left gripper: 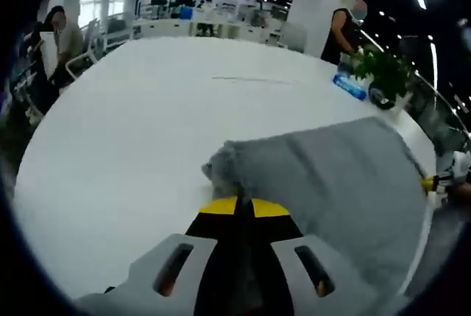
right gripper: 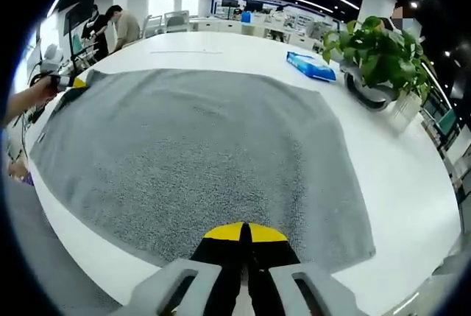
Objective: Open the folded towel by lifting each exposed corner and separating the folded layers until the towel lies flat within the target outline without major curled edges
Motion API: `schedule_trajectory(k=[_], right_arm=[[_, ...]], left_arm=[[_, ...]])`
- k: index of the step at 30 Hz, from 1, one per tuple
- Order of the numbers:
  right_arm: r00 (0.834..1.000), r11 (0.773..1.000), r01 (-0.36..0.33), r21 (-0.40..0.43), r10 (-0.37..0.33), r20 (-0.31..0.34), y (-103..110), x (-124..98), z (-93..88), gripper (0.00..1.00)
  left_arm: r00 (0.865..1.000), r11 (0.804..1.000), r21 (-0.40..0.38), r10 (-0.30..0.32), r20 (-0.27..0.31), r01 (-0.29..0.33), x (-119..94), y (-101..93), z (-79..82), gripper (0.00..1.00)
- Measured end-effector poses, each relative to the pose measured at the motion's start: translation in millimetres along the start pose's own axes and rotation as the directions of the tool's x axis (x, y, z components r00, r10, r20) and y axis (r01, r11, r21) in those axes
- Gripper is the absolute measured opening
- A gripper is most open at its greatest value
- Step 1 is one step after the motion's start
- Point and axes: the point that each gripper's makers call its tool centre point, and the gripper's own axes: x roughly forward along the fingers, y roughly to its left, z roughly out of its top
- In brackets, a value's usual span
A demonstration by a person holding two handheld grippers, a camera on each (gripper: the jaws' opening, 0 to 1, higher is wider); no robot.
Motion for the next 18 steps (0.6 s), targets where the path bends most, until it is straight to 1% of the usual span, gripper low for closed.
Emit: schedule_trajectory(k=[1, 3, 5, 7, 8, 9, 12, 14, 16, 18], right_arm=[[1.000, 1.000, 0.000, -0.001, 0.000, 0.001, 0.0, 0.0, 0.0, 0.00], [1.000, 1.000, 0.000, -0.002, 0.000, 0.002, 0.0, -0.1, 0.0, 0.00], [1.000, 1.000, 0.000, -0.001, 0.000, 0.001, -0.1, -0.2, -0.1, 0.00], [1.000, 1.000, -0.001, -0.002, 0.001, 0.001, -0.2, -0.3, -0.3, 0.00], [1.000, 1.000, -0.001, -0.002, 0.001, 0.001, -0.3, -0.3, -0.3, 0.00], [1.000, 1.000, -0.001, -0.002, 0.001, 0.001, -0.3, -0.3, -0.3, 0.00], [1.000, 1.000, 0.000, -0.002, 0.000, 0.003, -0.3, -0.4, -0.4, 0.00], [1.000, 1.000, 0.001, -0.002, -0.001, 0.004, -0.2, -0.3, -0.2, 0.00], [1.000, 1.000, 0.001, -0.002, -0.001, 0.005, -0.2, -0.1, -0.1, 0.00], [1.000, 1.000, 0.001, -0.001, -0.001, 0.005, -0.2, 0.0, 0.2, 0.00]], left_arm=[[1.000, 0.999, 0.013, -0.030, -0.002, 0.030, 0.8, -8.7, -3.1, 0.05], [0.998, 0.998, 0.007, -0.059, 0.013, 0.059, -0.3, -18.5, -5.0, 0.07], [0.999, 0.999, 0.028, -0.025, 0.038, 0.024, -3.8, -15.8, -1.3, 0.08], [0.999, 0.999, 0.034, 0.003, 0.051, -0.004, -7.7, -12.0, 2.0, 0.08], [0.997, 0.999, 0.032, 0.018, 0.079, -0.021, -10.6, -9.7, 7.1, 0.08], [0.995, 0.999, 0.034, 0.026, 0.094, -0.029, -12.7, -8.7, 10.1, 0.08], [0.990, 0.997, 0.036, 0.058, 0.129, -0.063, -19.0, -1.4, 17.5, 0.09], [0.989, 0.997, 0.030, 0.065, 0.132, -0.069, -19.0, 2.9, 17.5, 0.10], [0.990, 0.997, 0.012, 0.080, 0.118, -0.082, -17.6, 6.9, 13.9, 0.16], [0.989, 0.996, 0.012, 0.090, 0.116, -0.092, -16.6, 9.2, 11.5, 0.19]])
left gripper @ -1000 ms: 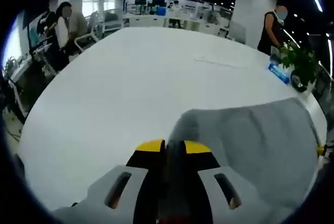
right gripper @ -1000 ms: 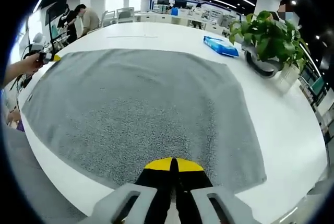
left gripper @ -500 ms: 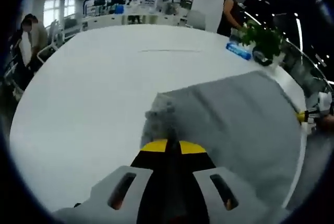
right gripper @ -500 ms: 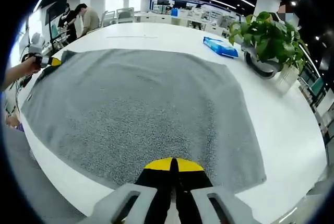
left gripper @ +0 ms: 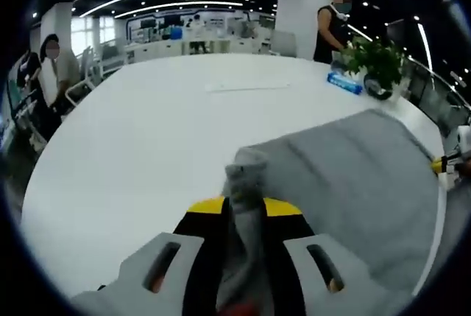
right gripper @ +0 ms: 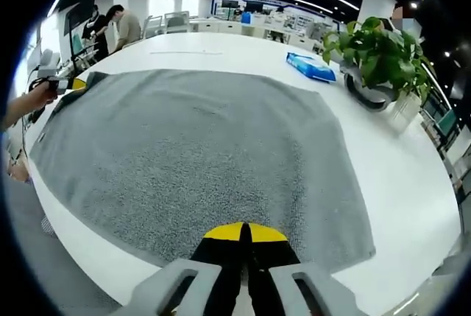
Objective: Open the folded towel by lifting each exposed corner and separating the folded layers until the towel lies flat within the target outline without major curled edges
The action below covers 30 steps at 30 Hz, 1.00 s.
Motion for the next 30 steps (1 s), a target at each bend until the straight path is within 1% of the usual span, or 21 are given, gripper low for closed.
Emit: schedule_trajectory(k=[5, 7, 10, 12, 14, 16, 18, 19, 20, 21, 24, 26, 30], right_arm=[[1.000, 1.000, 0.000, 0.000, 0.000, 0.000, 0.2, 0.5, 0.4, 0.00], [1.000, 1.000, 0.000, 0.000, 0.000, 0.001, 0.2, 0.6, 0.5, 0.00], [1.000, 1.000, 0.000, 0.000, 0.000, 0.002, 0.3, 1.1, 0.5, 0.00], [1.000, 1.000, 0.000, 0.000, 0.000, 0.003, 0.4, 1.2, 0.4, 0.00], [1.000, 1.000, -0.001, 0.000, 0.001, 0.004, 0.7, 1.1, 0.5, 0.00], [1.000, 1.000, -0.001, 0.000, 0.001, 0.004, 0.8, 1.1, 0.6, 0.00], [1.000, 1.000, 0.002, -0.002, -0.002, 0.006, 0.8, 1.1, 0.7, 0.00], [1.000, 1.000, 0.002, -0.002, -0.002, 0.006, 0.9, 1.1, 0.6, 0.00], [1.000, 1.000, 0.003, -0.003, -0.003, 0.008, 0.9, 0.9, 0.6, 0.00], [1.000, 1.000, 0.004, -0.003, -0.004, 0.008, 0.8, 1.0, 0.5, 0.00], [1.000, 1.000, 0.004, -0.003, -0.004, 0.011, 0.4, 1.1, 0.4, 0.00], [1.000, 1.000, 0.004, -0.003, -0.004, 0.010, 0.4, 1.1, 0.6, 0.00], [1.000, 1.000, 0.003, -0.003, -0.003, 0.011, 0.1, 1.1, 0.9, 0.00]], left_arm=[[1.000, 1.000, 0.005, -0.007, -0.024, 0.007, 4.0, -3.8, -6.6, 0.21], [1.000, 1.000, 0.012, -0.009, -0.023, 0.010, 5.7, -5.5, -6.5, 0.21], [0.999, 0.999, 0.010, -0.034, -0.030, 0.035, 9.5, -11.7, -7.8, 0.16], [0.999, 0.999, 0.012, -0.038, -0.038, 0.039, 11.8, -13.8, -9.0, 0.16], [0.998, 0.999, 0.027, -0.036, -0.043, 0.037, 11.7, -12.1, -9.3, 0.14], [0.999, 0.999, 0.031, -0.029, -0.041, 0.030, 8.8, -8.0, -5.4, 0.12], [1.000, 0.999, 0.047, 0.008, -0.027, -0.007, 5.6, 3.5, -0.6, 0.10], [0.999, 0.997, 0.056, 0.044, -0.011, -0.043, 3.0, 14.1, 3.6, 0.09], [0.998, 0.996, 0.057, 0.069, -0.002, -0.069, 0.9, 20.8, 6.0, 0.07], [0.995, 0.993, 0.051, 0.102, 0.012, -0.102, -2.7, 30.8, 9.9, 0.06], [0.986, 0.987, 0.020, 0.160, 0.046, -0.161, -9.8, 49.5, 17.2, 0.07], [0.982, 0.984, 0.002, 0.179, 0.060, -0.179, -14.6, 55.8, 20.0, 0.08], [0.981, 0.983, -0.007, 0.185, 0.064, -0.185, -16.8, 58.9, 20.2, 0.10]])
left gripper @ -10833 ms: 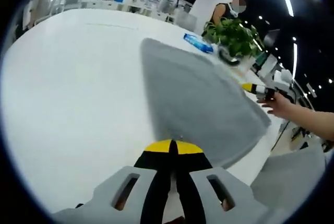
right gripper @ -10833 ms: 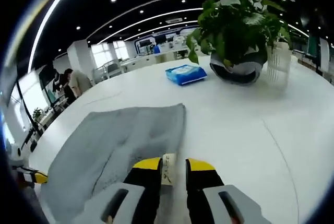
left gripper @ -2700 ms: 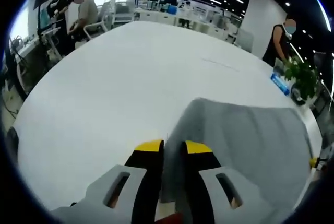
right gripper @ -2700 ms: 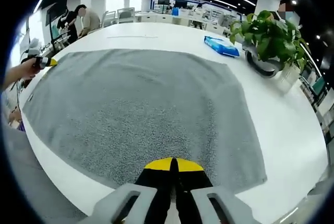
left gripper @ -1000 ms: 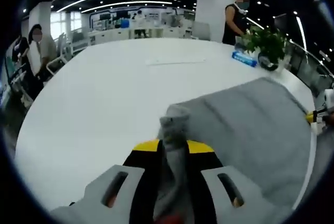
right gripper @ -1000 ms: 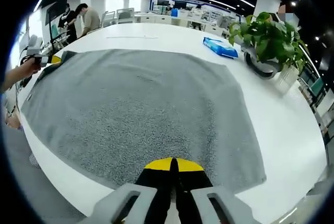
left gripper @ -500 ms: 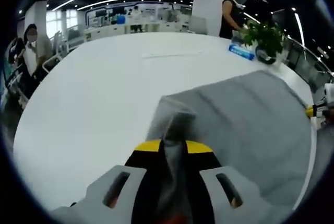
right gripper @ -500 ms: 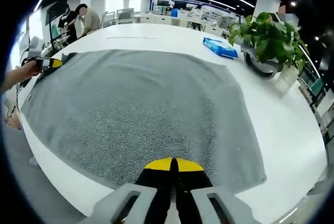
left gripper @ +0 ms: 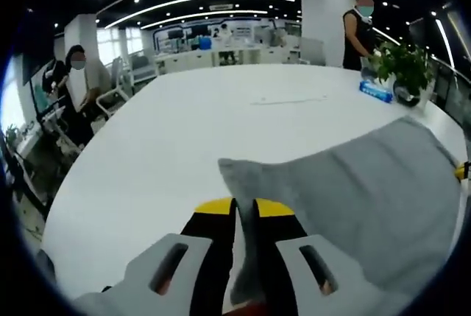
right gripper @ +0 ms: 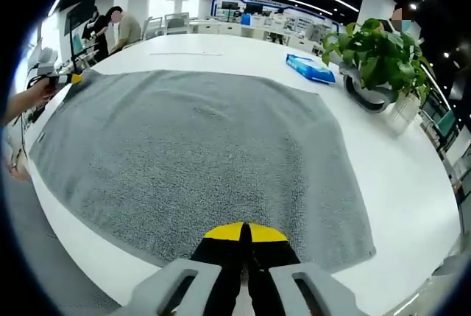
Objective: Open the folded towel by lifting each exposed corner and separating the folded layers until the towel lies flat within the target outline without major curled edges
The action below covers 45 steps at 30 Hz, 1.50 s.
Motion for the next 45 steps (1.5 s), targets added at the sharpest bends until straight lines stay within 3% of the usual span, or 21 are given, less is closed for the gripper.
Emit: schedule_trajectory(k=[4, 6, 8, 9, 10, 11, 12, 15, 17, 20, 23, 24, 26, 28, 33, 45], right_arm=[[1.000, 1.000, 0.000, 0.000, 0.000, 0.002, -0.4, 0.0, 0.1, 0.00], [1.000, 1.000, 0.001, -0.030, -0.001, 0.002, -0.5, 0.1, 0.6, 0.00], [0.999, 0.999, -0.031, 0.044, 0.033, -0.041, 4.2, 0.2, 1.7, 0.00], [0.998, 0.993, -0.043, 0.112, 0.046, -0.033, 5.4, 0.2, 6.8, 0.00], [1.000, 0.992, -0.031, 0.124, 0.031, 0.007, 1.3, -0.3, 13.3, 0.00], [0.997, 0.994, -0.011, 0.108, 0.002, 0.079, -6.0, -2.6, 24.5, 0.00], [0.994, 0.995, 0.001, 0.097, -0.011, 0.105, -9.9, -4.1, 29.1, 0.00], [0.997, 0.995, -0.007, 0.102, -0.001, 0.084, -16.0, -1.6, 28.4, 0.11], [0.997, 0.990, -0.016, 0.139, 0.006, 0.070, -21.1, 3.2, 27.3, 0.20], [0.998, 0.988, -0.007, 0.152, -0.003, 0.063, -29.7, 8.8, 27.9, 0.23], [0.999, 0.987, -0.024, 0.156, 0.019, 0.034, -29.4, 17.0, 24.0, 0.32], [1.000, 0.990, -0.029, 0.138, 0.028, 0.012, -28.5, 19.5, 20.2, 0.34], [0.999, 0.994, -0.033, 0.100, 0.033, 0.009, -28.7, 22.6, 18.8, 0.36], [0.999, 0.991, -0.037, 0.131, 0.034, 0.024, -32.3, 21.9, 22.4, 0.36], [0.999, 0.991, -0.042, 0.131, 0.038, 0.033, -31.1, 24.0, 25.3, 0.37], [0.998, 0.991, -0.058, 0.117, 0.056, 0.016, -23.4, 36.1, 40.4, 0.37]], left_arm=[[1.000, 0.999, 0.015, 0.028, -0.007, -0.028, -4.9, 1.6, -2.5, 0.13], [0.999, 0.999, 0.032, 0.035, 0.001, -0.035, -8.6, -0.8, -2.5, 0.20], [0.999, 0.995, 0.082, 0.052, 0.007, -0.053, -13.9, -3.0, -4.8, 0.25], [0.998, 0.990, 0.127, 0.060, 0.010, -0.061, -17.7, -5.2, -6.9, 0.26], [0.998, 0.990, 0.129, 0.057, 0.011, -0.058, -20.7, -9.6, -9.8, 0.26], [0.999, 0.990, 0.133, 0.050, 0.009, -0.051, -23.3, -14.2, -12.4, 0.26], [1.000, 0.990, 0.137, 0.029, 0.003, -0.029, -27.6, -22.8, -17.0, 0.26], [1.000, 0.988, 0.157, -0.003, -0.016, 0.006, -34.1, -38.8, -29.4, 0.26], [0.996, 0.984, 0.164, -0.057, -0.061, 0.066, -35.2, -52.2, -42.8, 0.26], [0.989, 0.987, 0.101, -0.117, -0.086, 0.126, -36.1, -68.7, -56.4, 0.28], [0.984, 0.986, 0.100, -0.123, -0.129, 0.136, -33.8, -71.6, -68.9, 0.32], [0.989, 0.987, 0.087, -0.129, -0.072, 0.135, -32.0, -71.4, -61.4, 0.32], [0.987, 0.989, 0.067, -0.123, -0.106, 0.130, -32.5, -67.4, -64.9, 0.33], [0.986, 0.989, 0.067, -0.121, -0.115, 0.129, -30.7, -64.4, -64.0, 0.36], [0.983, 0.983, 0.097, -0.142, -0.118, 0.154, -22.7, -60.3, -59.6, 0.40], [0.975, 0.969, 0.139, -0.188, -0.114, 0.203, 17.4, -48.9, -35.3, 0.40]])
